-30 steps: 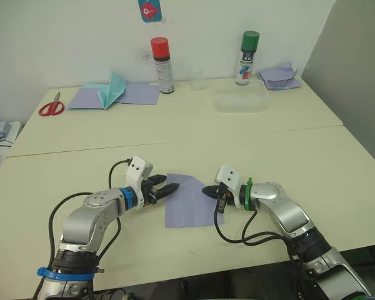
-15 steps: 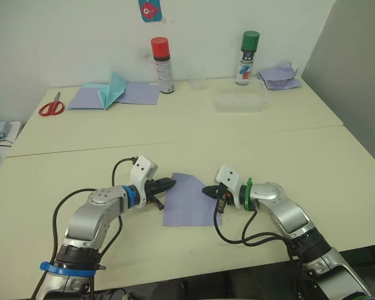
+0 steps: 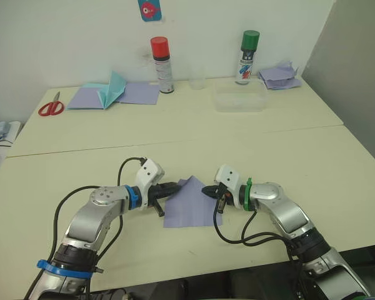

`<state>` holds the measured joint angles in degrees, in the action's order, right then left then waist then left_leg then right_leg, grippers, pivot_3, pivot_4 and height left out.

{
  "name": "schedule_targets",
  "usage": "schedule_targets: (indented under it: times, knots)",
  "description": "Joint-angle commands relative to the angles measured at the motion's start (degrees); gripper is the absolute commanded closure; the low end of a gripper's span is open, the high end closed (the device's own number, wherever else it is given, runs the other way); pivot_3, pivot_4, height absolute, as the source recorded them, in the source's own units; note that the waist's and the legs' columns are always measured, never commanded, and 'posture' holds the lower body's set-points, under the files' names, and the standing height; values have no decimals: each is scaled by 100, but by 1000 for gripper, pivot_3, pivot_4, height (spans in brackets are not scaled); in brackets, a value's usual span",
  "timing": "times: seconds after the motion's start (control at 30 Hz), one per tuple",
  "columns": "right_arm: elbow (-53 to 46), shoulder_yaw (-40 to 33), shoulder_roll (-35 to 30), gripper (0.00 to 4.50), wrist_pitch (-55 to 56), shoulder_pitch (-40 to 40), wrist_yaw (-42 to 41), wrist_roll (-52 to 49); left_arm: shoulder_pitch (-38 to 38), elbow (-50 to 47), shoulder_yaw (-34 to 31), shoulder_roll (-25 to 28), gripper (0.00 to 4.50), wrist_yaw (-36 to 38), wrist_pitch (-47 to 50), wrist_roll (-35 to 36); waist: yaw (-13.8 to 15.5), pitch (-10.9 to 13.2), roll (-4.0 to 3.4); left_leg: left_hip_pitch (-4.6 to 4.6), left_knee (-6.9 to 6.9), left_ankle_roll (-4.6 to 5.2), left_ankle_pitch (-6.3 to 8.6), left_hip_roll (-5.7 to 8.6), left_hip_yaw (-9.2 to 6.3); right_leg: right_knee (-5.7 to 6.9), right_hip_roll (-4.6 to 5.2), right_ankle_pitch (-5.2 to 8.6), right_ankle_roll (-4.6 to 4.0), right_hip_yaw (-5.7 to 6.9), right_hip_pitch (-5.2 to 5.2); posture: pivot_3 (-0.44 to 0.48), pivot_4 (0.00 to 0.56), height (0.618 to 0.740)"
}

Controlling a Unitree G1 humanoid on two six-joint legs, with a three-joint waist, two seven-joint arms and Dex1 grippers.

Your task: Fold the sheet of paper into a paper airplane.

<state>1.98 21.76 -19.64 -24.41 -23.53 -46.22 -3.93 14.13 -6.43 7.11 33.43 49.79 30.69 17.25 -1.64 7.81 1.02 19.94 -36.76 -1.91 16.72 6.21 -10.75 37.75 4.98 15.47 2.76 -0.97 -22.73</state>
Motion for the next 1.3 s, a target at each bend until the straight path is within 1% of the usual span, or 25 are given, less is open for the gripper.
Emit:
schedule_targets:
  times: [0.03,0.3,0.73,0.9,1.13,1.3]
  knots:
    - [92,79,20,4500,-74,6,-23,68,75,-34,158,79,4477,97,-278,-211,0,1,-1,0,1,0,0,0,0,0,0,0,0,0,0,0,150,740]
    - [68,57,4,4500,-96,15,-5,72,264,284,414,-6,4477,208,-522,-472,1,2,-2,0,1,14,8,0,-1,-1,0,0,0,0,0,0,150,740]
    - [-8,-26,5,4500,-194,35,52,31,419,639,703,69,4477,503,-742,-874,17,2,-5,-1,0,15,8,3,-3,-1,0,1,1,1,3,0,150,740]
    - [24,-333,224,4500,-269,-123,135,-216,464,717,704,26,4477,519,-758,-922,19,6,-9,-1,0,16,9,3,-4,-1,0,1,2,2,5,0,150,740]
    - [286,-818,768,4500,-58,-359,464,-495,472,746,680,-16,4477,467,-741,-941,16,24,-27,2,-1,13,7,5,-4,0,0,0,-1,1,1,0,150,740]
    - [538,-706,909,4500,-17,-486,475,-394,420,743,669,-7,4477,437,-767,-956,15,24,-29,2,0,13,7,6,-5,0,0,-1,-1,1,0,0,150,740]
